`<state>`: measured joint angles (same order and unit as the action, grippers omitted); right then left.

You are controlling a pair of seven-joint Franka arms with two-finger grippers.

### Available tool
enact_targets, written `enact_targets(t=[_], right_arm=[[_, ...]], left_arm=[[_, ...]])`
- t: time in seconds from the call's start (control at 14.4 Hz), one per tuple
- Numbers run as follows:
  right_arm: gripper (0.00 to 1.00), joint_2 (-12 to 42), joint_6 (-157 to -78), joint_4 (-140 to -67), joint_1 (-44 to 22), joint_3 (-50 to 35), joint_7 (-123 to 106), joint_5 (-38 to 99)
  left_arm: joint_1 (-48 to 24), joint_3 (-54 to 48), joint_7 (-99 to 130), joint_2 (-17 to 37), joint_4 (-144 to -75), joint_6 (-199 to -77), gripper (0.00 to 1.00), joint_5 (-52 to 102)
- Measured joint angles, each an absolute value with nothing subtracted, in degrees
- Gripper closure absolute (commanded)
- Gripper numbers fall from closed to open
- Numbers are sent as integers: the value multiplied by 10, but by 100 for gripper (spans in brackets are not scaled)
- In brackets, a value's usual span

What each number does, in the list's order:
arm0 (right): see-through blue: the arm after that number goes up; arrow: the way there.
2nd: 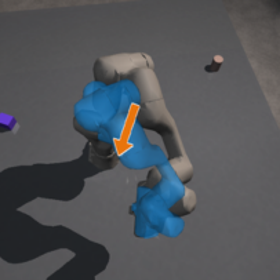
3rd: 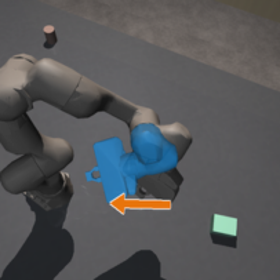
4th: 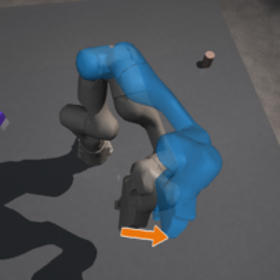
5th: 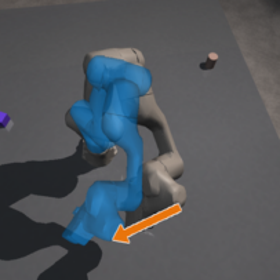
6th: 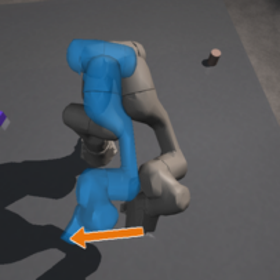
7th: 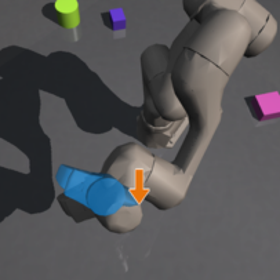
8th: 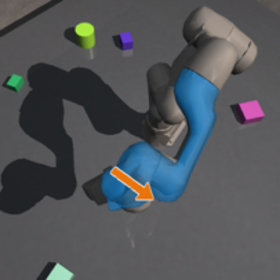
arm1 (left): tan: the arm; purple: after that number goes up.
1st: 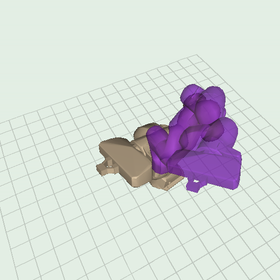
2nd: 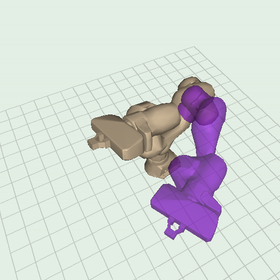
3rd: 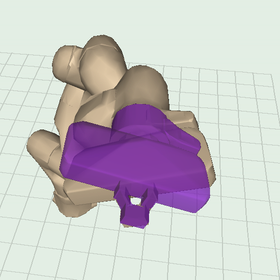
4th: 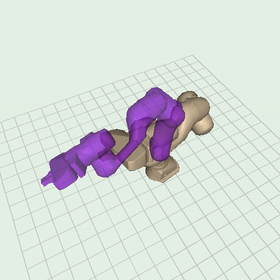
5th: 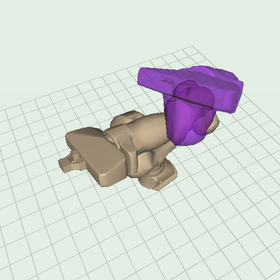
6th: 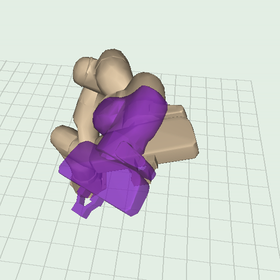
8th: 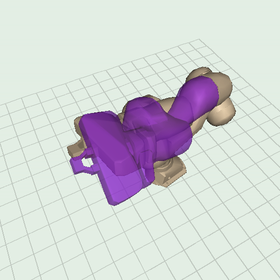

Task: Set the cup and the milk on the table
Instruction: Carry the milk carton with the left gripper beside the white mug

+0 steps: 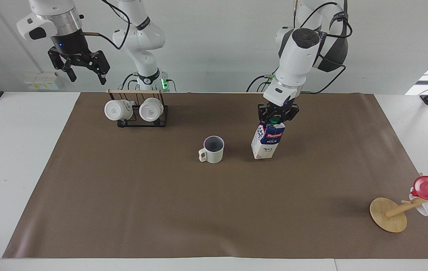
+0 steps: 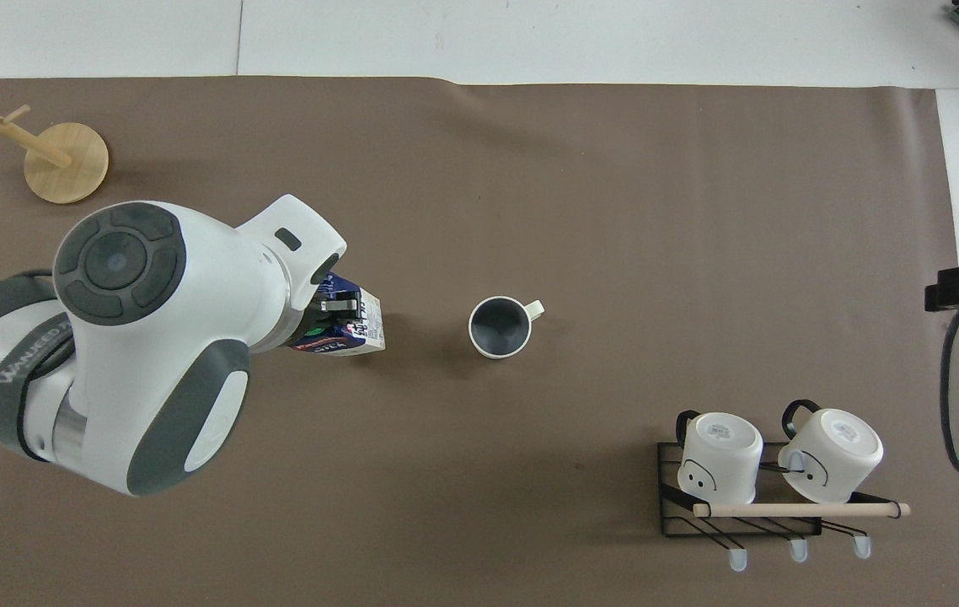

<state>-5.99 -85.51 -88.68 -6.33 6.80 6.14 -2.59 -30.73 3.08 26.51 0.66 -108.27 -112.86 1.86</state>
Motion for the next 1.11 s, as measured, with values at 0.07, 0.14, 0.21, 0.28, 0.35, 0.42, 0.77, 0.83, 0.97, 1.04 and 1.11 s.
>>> enact_targets(t=[0.07, 0.14, 0.21, 0.28, 0.35, 0.42, 0.77, 0.83, 0.97, 1.04, 1.11], right_arm=[[0, -60, -855, -887, -63, 68, 61, -26], [0, -60, -855, -887, -63, 68, 61, -26], [0, -60, -855, -887, -63, 68, 61, -26], [0, -60, -855, -887, -63, 68, 61, -26], [0, -60, -855, -887, -63, 68, 61, -26], [0, -60, -855, -887, -63, 68, 61, -26], [0, -60, -855, -887, -63, 68, 61, -26], [0, -60, -855, -887, -63, 68, 61, -26], [0, -60, -855, -887, -63, 68, 61, -26], [0, -60, -855, -887, -63, 68, 61, -26], [0, -60, -855, -887, -63, 68, 61, -26]], left_arm=[[-310, 30, 269, 7, -1083, -1129, 43, 19], [-312, 27, 274, 7, -1083, -1129, 43, 19], [-312, 23, 282, 7, -1082, -1129, 43, 19], [-312, 20, 288, 7, -1082, -1129, 43, 19], [-312, 17, 292, 7, -1082, -1129, 43, 19], [-312, 13, 296, 8, -1082, -1129, 43, 20], [-328, 7, 333, 37, -1069, -1141, 42, 20], [-334, 6, 339, 49, -1058, -1143, 42, 20], [-343, 6, 348, 69, -1039, -1144, 42, 20], [-343, 6, 352, 75, -1031, -1144, 42, 20], [-343, 6, 355, 77, -1026, -1144, 42, 20]])
